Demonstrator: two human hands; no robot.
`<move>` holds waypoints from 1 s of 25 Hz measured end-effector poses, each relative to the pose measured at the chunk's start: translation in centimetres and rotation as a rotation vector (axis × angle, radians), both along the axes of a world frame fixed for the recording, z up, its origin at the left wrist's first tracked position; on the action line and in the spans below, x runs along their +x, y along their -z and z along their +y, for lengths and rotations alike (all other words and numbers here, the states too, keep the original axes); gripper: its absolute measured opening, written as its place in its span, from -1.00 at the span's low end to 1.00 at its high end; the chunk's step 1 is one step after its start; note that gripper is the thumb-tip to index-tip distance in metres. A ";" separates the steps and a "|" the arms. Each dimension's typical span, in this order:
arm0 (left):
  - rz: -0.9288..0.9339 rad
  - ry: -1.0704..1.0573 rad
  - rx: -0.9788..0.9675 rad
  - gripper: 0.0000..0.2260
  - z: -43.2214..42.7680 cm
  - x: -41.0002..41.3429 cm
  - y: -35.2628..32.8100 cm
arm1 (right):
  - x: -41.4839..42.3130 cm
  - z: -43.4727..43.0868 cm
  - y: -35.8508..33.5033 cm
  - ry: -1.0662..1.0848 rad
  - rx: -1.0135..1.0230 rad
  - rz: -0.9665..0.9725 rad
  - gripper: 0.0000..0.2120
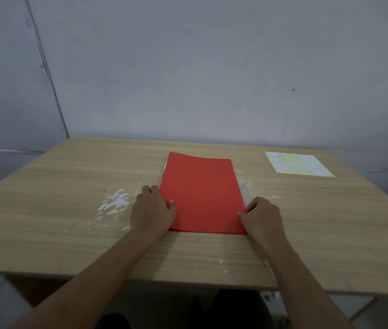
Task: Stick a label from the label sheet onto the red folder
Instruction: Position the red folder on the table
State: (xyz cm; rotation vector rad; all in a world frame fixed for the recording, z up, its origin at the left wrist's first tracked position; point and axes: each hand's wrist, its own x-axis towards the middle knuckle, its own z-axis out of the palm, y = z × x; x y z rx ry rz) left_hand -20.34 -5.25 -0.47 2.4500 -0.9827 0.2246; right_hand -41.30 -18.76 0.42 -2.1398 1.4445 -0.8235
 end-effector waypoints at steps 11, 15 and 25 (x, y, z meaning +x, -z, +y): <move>-0.151 0.436 0.150 -0.40 -4.1 -1.1 1.0 | 4.0 -1.2 2.6 -0.281 -0.056 0.358 -0.38; -0.155 0.437 0.173 -0.41 -4.0 -1.0 1.7 | 3.6 -1.6 2.9 -0.291 -0.067 0.380 -0.36; -0.144 0.423 0.206 -0.43 -4.0 -0.9 1.1 | 3.5 -1.8 2.7 -0.300 -0.063 0.272 -0.42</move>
